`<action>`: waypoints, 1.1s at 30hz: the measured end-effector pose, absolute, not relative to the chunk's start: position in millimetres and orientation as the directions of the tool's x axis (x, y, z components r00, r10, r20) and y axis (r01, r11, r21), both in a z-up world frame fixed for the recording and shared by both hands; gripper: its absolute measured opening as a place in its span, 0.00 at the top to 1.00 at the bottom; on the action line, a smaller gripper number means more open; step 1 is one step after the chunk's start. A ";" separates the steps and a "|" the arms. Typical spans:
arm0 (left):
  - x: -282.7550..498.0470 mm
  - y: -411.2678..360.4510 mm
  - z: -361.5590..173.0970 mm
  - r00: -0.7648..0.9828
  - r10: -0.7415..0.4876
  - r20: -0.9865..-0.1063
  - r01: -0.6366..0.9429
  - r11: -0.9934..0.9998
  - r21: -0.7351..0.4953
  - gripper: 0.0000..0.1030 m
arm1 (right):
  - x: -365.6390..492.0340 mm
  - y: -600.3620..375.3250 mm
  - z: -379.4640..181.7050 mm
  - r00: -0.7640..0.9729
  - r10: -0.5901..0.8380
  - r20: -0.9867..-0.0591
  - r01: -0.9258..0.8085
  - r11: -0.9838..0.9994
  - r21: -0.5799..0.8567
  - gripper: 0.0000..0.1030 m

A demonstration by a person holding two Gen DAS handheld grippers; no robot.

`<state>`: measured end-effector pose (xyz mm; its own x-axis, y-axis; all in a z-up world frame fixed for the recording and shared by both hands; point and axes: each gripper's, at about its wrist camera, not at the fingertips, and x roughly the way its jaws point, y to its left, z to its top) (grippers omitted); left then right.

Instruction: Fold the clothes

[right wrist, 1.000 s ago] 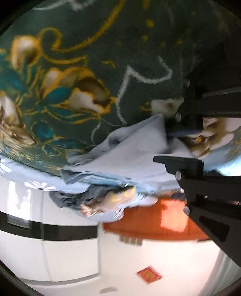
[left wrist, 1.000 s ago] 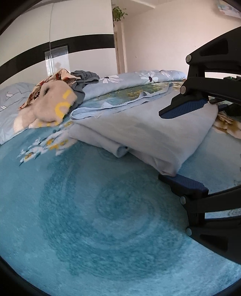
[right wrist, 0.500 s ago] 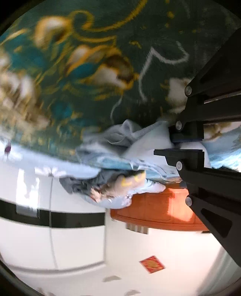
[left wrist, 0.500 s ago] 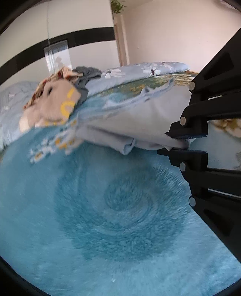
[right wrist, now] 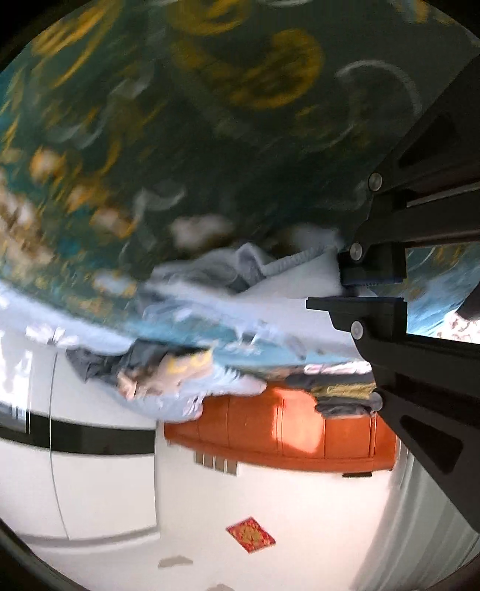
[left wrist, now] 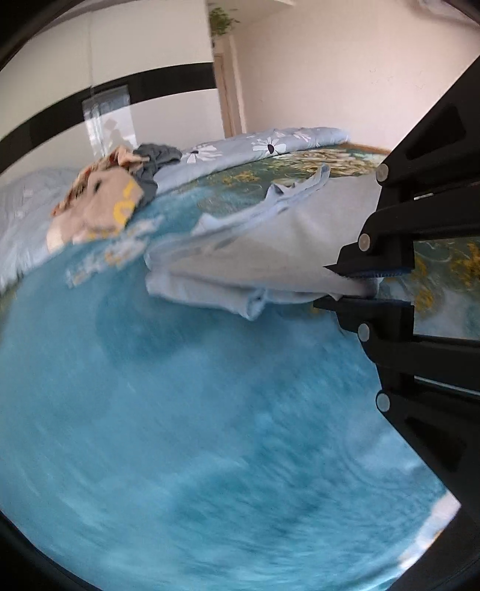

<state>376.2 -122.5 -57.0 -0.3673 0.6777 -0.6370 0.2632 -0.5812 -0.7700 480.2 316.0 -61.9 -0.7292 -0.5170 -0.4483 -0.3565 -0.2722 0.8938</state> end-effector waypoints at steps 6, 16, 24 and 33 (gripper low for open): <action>381.0 -135.0 -71.1 -0.332 0.738 -0.588 0.301 -0.508 -0.807 0.87 | 495.6 320.1 -82.3 -0.712 -0.539 -0.450 -0.411 -0.201 0.889 0.93; 344.5 -160.8 -36.3 -0.403 0.654 -0.640 0.226 -0.606 -0.762 0.66 | 472.7 354.3 -41.4 -0.672 -0.413 -0.614 -0.411 -0.481 0.774 0.89; 277.5 -135.7 -29.9 -0.371 0.522 -0.768 0.090 -0.803 -0.590 0.63 | 395.5 365.2 -17.9 -0.619 -0.301 -0.725 -0.348 -0.722 0.598 0.76; 225.1 -96.3 -53.5 -0.288 0.453 -0.844 -0.050 -0.887 -0.459 0.63 | 330.5 353.0 -40.1 -0.512 -0.305 -0.803 -0.250 -0.841 0.479 0.74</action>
